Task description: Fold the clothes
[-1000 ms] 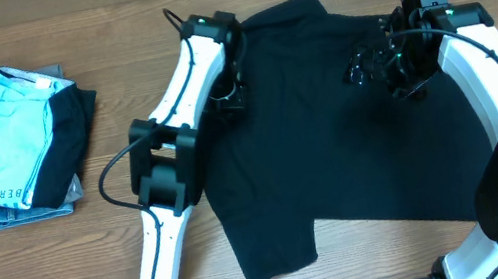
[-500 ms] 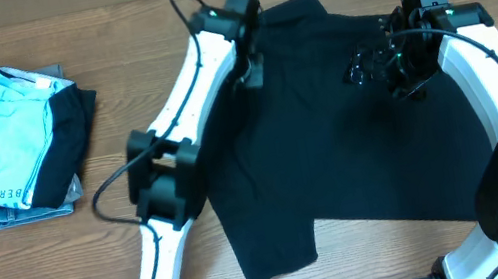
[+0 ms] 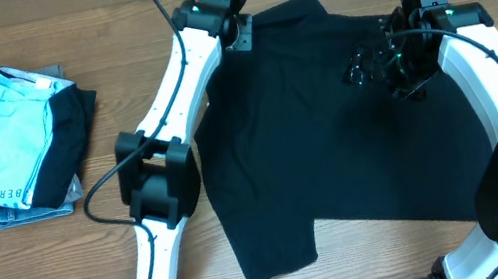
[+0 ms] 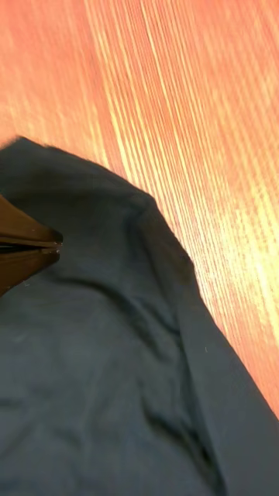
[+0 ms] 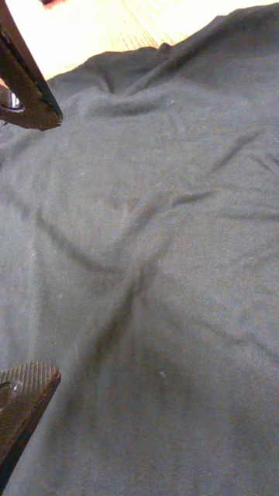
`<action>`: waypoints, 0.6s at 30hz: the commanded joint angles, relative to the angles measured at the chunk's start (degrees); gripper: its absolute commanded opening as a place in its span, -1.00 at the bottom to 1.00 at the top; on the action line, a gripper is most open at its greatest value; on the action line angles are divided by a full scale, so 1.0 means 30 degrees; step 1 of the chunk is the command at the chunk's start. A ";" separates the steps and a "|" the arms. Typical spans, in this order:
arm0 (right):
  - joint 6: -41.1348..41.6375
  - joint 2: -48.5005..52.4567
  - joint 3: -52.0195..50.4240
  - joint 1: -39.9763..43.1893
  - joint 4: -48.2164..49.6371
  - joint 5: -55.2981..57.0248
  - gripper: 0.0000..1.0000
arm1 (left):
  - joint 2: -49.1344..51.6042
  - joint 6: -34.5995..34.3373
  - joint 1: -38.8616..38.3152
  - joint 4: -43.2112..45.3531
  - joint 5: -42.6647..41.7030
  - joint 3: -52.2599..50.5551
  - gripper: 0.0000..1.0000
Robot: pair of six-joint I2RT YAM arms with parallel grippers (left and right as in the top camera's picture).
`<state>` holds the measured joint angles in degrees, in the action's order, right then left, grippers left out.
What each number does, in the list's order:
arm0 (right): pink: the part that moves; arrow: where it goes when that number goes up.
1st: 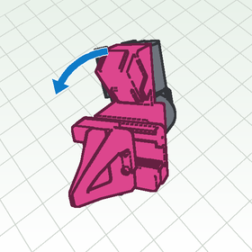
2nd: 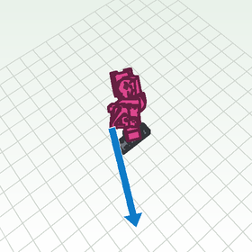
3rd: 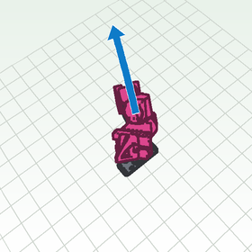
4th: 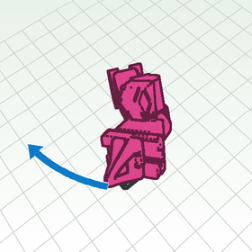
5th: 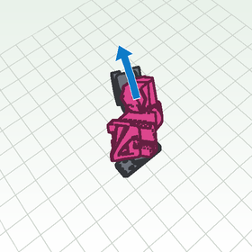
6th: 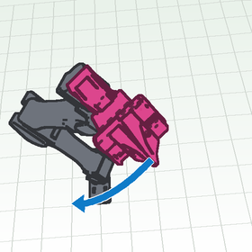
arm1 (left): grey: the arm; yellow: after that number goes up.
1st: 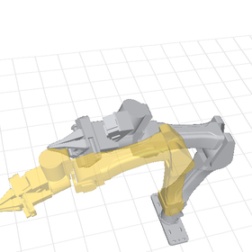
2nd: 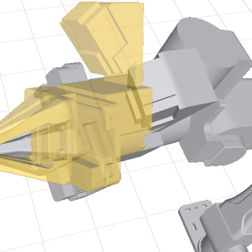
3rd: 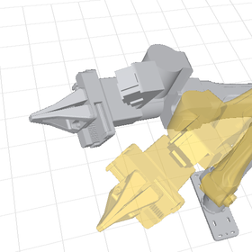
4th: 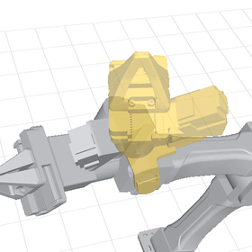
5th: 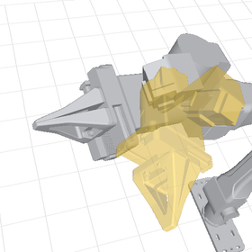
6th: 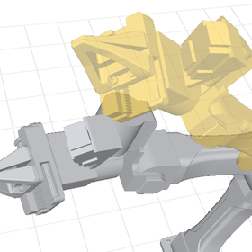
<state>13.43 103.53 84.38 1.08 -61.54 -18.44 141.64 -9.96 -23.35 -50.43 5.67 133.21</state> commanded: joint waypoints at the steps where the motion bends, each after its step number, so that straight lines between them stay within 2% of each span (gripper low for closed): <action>1: -0.0124 -0.0189 0.0270 0.0051 0.0066 0.0146 1.00 | 0.1974 0.0889 0.0554 0.0459 0.0284 -0.0007 -0.92; 8: -0.0124 -0.0189 0.0270 0.0051 0.0066 0.0146 1.00 | 0.4146 0.0889 0.1246 -0.0474 0.0233 -0.0007 -0.92; 18: -0.0124 -0.0189 0.0270 0.0051 0.0066 0.0146 1.00 | 0.4583 0.0233 0.1275 -0.6455 -0.0306 -0.0022 -0.92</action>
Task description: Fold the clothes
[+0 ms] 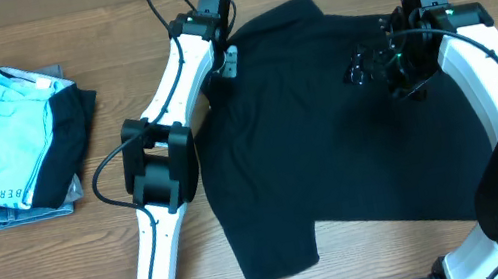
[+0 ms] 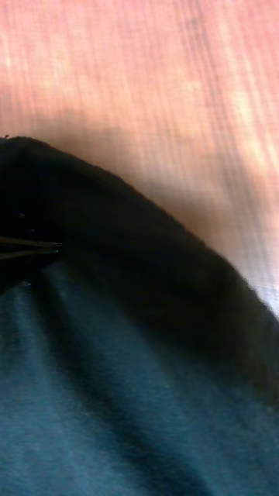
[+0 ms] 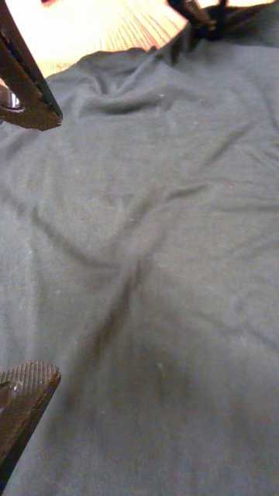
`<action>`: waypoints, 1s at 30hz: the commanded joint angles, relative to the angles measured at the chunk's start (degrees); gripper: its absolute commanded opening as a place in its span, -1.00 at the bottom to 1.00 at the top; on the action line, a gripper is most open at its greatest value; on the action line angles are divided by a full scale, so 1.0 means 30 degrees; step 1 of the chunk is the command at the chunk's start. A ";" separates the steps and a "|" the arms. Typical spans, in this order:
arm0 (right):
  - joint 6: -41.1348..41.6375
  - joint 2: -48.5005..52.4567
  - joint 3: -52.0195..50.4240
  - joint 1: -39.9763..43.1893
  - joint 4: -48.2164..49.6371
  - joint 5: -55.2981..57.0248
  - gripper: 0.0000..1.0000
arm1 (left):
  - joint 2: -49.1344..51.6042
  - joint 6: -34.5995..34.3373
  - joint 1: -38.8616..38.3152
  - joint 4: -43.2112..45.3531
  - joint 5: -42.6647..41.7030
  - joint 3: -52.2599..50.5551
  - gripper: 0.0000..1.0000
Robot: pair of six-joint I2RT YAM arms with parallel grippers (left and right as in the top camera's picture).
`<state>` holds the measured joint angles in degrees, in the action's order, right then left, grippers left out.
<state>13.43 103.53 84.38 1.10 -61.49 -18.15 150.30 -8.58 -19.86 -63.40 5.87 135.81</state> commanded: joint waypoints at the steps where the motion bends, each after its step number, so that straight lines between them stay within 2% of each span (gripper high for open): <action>1: -0.0124 -0.0189 0.0270 0.0044 0.0051 0.0051 1.00 | 0.1698 -0.0226 0.0109 -0.2776 -0.0780 -0.0889 -0.92; 5: -0.0124 -0.0189 0.0270 0.0044 0.0051 0.0051 1.00 | 0.1690 -0.0211 0.0109 -0.3869 -0.1953 -0.0889 -0.92; 9: -0.0124 -0.0189 0.0270 0.0044 0.0051 0.0051 1.00 | 0.1173 -0.0313 0.0117 -0.4568 -0.1967 -0.0787 -0.92; 14: -0.0124 -0.0189 0.0270 0.0044 0.0051 0.0051 1.00 | -0.1741 -0.0546 0.0335 -0.4124 -0.1319 -0.0117 -0.92; 16: -0.0124 -0.0189 0.0270 0.0044 0.0051 0.0051 1.00 | -0.3009 -0.0838 0.0444 -0.3286 -0.1362 0.0219 -0.91; 19: -0.0124 -0.0189 0.0270 0.0044 0.0051 0.0051 1.00 | -0.4874 -0.0896 0.0488 -0.0823 -0.1319 0.0342 -0.34; 20: -0.0124 -0.0189 0.0270 0.0044 0.0051 0.0051 1.00 | -0.5217 -0.0721 0.0503 0.0044 -0.1326 0.0342 -0.29; 24: -0.0124 -0.0189 0.0270 0.0044 0.0051 0.0051 1.00 | -0.5260 -0.0568 0.0525 0.2856 -0.1566 0.0299 -0.27; 30: -0.0124 -0.0189 0.0270 0.0044 0.0051 0.0051 1.00 | -0.3257 -0.0328 0.0525 0.7264 -0.4350 0.0291 -0.27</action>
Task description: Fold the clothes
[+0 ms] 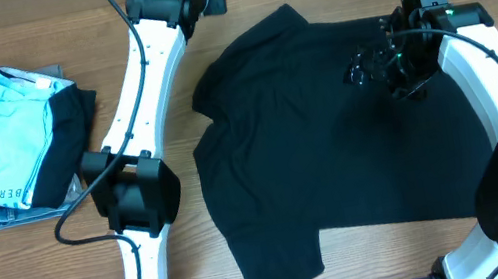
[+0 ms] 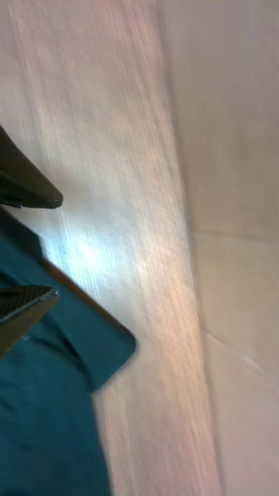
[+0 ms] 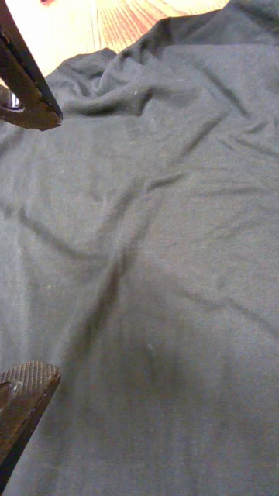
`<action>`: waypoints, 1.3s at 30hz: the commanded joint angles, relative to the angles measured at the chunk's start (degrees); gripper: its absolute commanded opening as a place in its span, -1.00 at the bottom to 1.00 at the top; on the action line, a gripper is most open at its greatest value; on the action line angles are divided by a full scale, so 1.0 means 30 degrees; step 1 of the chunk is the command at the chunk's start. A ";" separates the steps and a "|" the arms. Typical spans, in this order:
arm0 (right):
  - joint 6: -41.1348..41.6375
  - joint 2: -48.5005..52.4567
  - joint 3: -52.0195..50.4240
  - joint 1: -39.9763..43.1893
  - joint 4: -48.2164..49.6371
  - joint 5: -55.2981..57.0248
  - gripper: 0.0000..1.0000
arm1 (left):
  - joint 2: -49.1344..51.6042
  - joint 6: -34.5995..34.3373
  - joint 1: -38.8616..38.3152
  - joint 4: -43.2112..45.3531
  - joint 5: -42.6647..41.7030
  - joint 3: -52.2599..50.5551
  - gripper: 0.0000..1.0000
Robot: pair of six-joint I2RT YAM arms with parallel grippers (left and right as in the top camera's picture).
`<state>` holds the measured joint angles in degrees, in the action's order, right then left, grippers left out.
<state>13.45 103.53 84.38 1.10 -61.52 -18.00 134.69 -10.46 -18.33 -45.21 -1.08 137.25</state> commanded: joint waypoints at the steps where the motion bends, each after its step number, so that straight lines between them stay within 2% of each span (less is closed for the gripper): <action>1: -0.0131 -0.0189 0.0270 0.0044 0.0058 0.0000 1.00 | 0.2361 0.0364 0.0015 0.1705 -0.2412 -0.0182 -0.25; 4: -0.0131 -0.0189 0.0270 0.0044 0.0058 0.0000 1.00 | 0.3745 0.0401 0.0000 0.2674 -0.3512 -0.0182 -0.21; 6: -0.0138 -0.0189 0.0270 0.0044 0.0058 0.0000 1.00 | 0.4626 0.0576 -0.0007 0.3053 -0.4240 -0.0182 -0.08; 9: -0.0131 -0.0189 0.0270 0.0044 0.0058 0.0000 1.00 | 0.5319 0.0576 0.0007 0.3104 -0.5268 -0.0182 -0.01; 14: -0.0131 -0.0189 0.0270 0.0044 0.0058 0.0000 1.00 | 0.5501 0.0641 0.0015 0.3031 -0.6186 -0.0189 -0.02; 26: -0.0131 -0.0189 0.0270 0.0044 0.0058 0.0000 1.00 | 0.5501 0.0641 0.0036 0.2965 -0.6149 -0.0189 -0.44; 30: -0.0131 -0.0189 0.0270 0.0044 0.0058 -0.0007 1.00 | 0.5501 0.0648 0.0102 0.2936 -0.6156 -0.0189 -0.70; 37: -0.0131 -0.0189 0.0270 0.0044 0.0058 0.0000 1.00 | 0.5501 0.0656 0.0415 0.2703 -0.6156 -0.0182 -0.75; 39: -0.0131 -0.0189 0.0270 0.0044 0.0058 0.0000 1.00 | 0.5501 0.0736 0.0495 0.2557 -0.6178 -0.0182 -0.82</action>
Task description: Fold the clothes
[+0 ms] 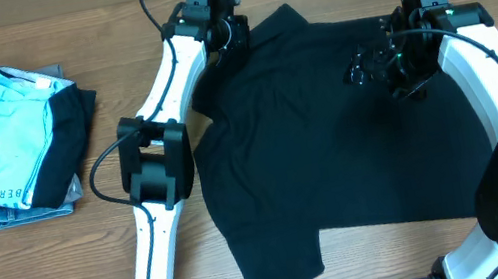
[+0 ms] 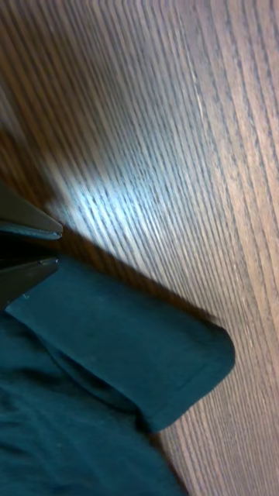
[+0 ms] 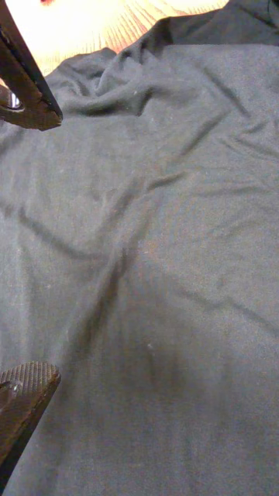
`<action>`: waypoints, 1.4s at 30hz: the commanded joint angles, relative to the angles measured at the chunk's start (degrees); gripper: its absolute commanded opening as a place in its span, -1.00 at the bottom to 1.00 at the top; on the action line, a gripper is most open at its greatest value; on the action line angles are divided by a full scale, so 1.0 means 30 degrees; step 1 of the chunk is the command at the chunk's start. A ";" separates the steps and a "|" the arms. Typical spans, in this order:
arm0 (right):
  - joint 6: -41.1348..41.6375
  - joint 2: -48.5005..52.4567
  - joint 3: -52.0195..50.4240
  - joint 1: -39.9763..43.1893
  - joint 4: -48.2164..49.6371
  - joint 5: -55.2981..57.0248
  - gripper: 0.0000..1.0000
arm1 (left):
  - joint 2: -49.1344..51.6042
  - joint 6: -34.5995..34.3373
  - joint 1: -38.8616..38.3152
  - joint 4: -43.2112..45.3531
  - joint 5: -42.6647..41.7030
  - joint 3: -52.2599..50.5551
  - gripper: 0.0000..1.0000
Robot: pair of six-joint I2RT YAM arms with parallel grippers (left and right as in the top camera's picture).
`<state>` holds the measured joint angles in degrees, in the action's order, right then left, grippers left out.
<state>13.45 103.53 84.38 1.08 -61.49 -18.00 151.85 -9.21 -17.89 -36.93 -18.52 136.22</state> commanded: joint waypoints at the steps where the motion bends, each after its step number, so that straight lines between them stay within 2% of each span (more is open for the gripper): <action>1: -0.0131 -0.0189 0.0270 0.0051 0.0051 0.0000 1.00 | -0.0226 0.0488 0.0379 -0.0342 -0.0372 0.0168 -0.82; 6: -0.0131 -0.0189 0.0270 0.0051 0.0051 0.0000 1.00 | -0.0270 0.1107 0.0517 -0.1158 0.0415 0.0299 -0.88; 11: -0.0131 -0.0189 0.0270 0.0051 0.0051 0.0000 1.00 | -0.0284 0.0044 0.1151 -0.1027 0.2244 0.0306 -0.92; 15: -0.0131 -0.0189 0.0270 0.0051 0.0051 0.0000 1.00 | -0.0284 0.0051 0.1596 -0.0590 0.1931 0.0306 -0.89; 16: -0.0131 -0.0189 0.0270 0.0051 0.0051 0.0000 1.00 | -0.0284 0.0073 0.1676 -0.0437 0.1596 0.0313 -0.80; 17: -0.0131 -0.0189 0.0270 0.0051 0.0051 0.0000 1.00 | -0.0284 0.0080 0.1734 -0.0226 0.1122 0.0313 -0.54; 18: -0.0131 -0.0189 0.0270 0.0051 0.0051 0.0000 1.00 | -0.0284 0.0080 0.1800 0.0007 0.0597 0.0313 0.04; 20: -0.0131 -0.0189 0.0270 0.0051 0.0051 0.0000 1.00 | -0.0284 0.0109 0.1960 0.0444 -0.1071 0.0423 0.57; 22: -0.0131 -0.0189 0.0270 0.0051 0.0051 0.0000 1.00 | -0.0284 0.0160 0.2149 0.0823 -0.3395 0.0750 0.72; 25: -0.0131 -0.0189 0.0270 0.0051 0.0051 0.0000 1.00 | -0.0284 0.0437 0.2222 0.0947 -0.5115 0.1326 0.76; 31: -0.0131 -0.0189 0.0270 0.0051 0.0051 0.0000 1.00 | -0.0284 0.2441 0.1464 -0.0299 -0.5085 0.1508 0.71; 36: -0.0131 -0.0189 0.0270 0.0051 0.0051 0.0000 1.00 | -0.0284 0.3730 0.0306 -0.1778 -0.0663 0.1508 0.62; 42: -0.0131 -0.0189 0.0270 0.0051 0.0051 0.0000 1.00 | -0.0277 0.5027 -0.0546 -0.2834 0.1508 0.1501 0.54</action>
<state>13.43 103.53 84.38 1.08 -61.49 -18.00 151.85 1.15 -18.48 -44.34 -20.60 139.50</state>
